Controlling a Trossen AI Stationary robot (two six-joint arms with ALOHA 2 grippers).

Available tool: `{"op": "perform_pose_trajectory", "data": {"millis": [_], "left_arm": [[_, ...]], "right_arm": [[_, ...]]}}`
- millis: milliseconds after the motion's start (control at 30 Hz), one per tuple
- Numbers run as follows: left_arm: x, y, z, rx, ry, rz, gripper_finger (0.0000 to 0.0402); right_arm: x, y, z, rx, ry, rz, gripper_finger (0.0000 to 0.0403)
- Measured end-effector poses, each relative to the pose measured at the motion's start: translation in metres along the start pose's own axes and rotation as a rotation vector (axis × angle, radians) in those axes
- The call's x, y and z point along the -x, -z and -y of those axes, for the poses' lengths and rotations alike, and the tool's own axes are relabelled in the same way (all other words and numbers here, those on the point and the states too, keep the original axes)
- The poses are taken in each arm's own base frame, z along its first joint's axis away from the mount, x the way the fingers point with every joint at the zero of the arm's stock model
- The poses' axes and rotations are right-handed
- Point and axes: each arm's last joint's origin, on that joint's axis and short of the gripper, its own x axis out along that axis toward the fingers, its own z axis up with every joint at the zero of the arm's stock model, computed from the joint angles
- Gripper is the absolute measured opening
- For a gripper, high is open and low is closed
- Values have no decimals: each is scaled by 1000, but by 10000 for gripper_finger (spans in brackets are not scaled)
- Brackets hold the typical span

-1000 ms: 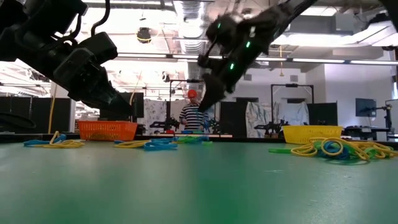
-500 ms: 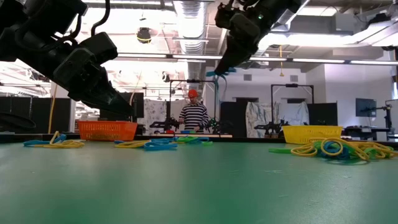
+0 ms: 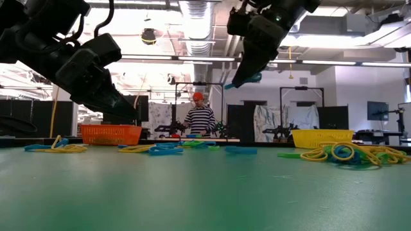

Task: Sort rubber bands into baskets
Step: Put the blue rubber band into the red bin

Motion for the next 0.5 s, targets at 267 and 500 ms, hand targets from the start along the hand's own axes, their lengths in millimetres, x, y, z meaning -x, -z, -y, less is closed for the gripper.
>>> {"op": "perform_pose_trajectory", "data": {"millis": [267,500], "left_arm": [[0,0,0,0,0,0,174],[0,0,0,0,0,0,174]], "right_arm": [[2,6,-18,66,-1,-43,116],[6,17,-36,73,-22,-142,20]]}}
